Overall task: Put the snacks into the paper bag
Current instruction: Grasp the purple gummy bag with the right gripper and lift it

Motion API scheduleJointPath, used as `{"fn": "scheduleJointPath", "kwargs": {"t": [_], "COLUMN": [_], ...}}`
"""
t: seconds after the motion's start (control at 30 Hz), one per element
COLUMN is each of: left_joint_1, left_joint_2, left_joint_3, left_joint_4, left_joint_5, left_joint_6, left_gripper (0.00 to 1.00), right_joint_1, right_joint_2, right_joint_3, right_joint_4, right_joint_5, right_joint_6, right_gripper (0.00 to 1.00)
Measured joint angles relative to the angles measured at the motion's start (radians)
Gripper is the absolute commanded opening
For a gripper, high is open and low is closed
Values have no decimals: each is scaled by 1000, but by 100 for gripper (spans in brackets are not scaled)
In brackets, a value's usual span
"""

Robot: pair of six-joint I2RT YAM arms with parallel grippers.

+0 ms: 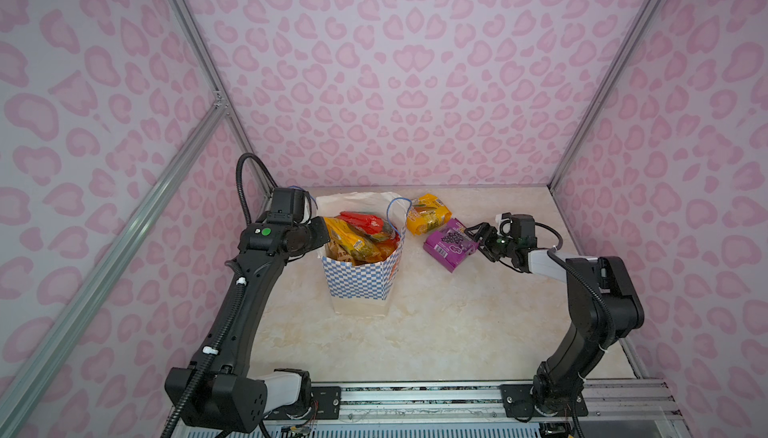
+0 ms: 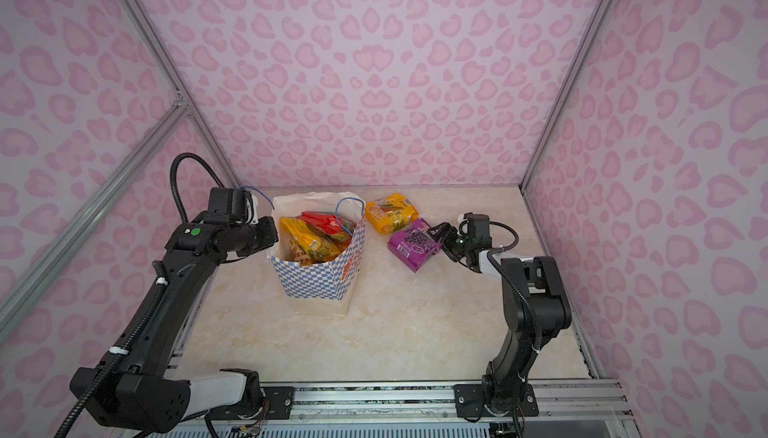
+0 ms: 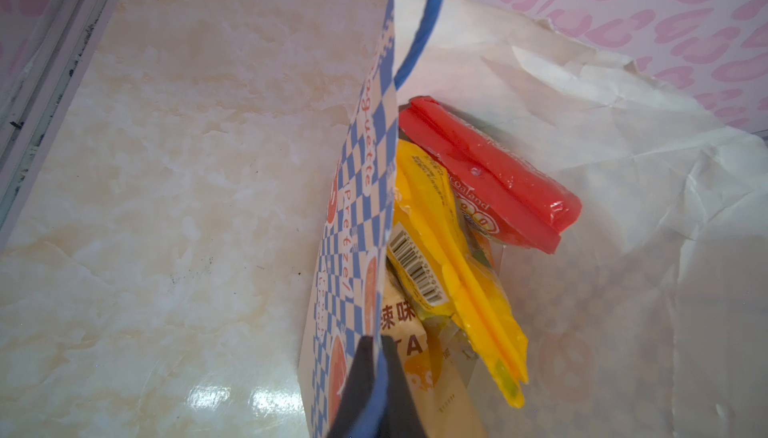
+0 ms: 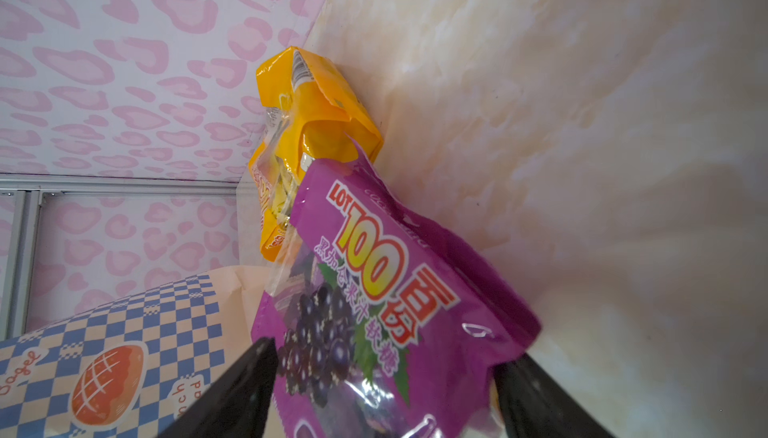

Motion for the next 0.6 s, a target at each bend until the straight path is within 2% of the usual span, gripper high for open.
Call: {"fn": "scheduleJointPath", "kwargs": {"t": [0.1,0.27,0.4,0.6], "left_joint_1": [0,0,0,0], "left_joint_2": [4,5,5,5], "left_joint_3": [2,2,2,3], "left_joint_4": [0,0,0,0], "left_joint_5": [0,0,-1,-5], "left_joint_6": [0,0,0,0], "left_gripper": [5,5,5,5], "right_joint_1": [2,1,-1,1], "right_joint_2": [35,129,206,225], "right_joint_3": [15,25,31,13], "right_joint_4": [43,134,259,383], "right_joint_5": [-2,-6,-29,-40], "right_joint_6": [5,59,121,180], "right_gripper": [69,44,33,8]}}
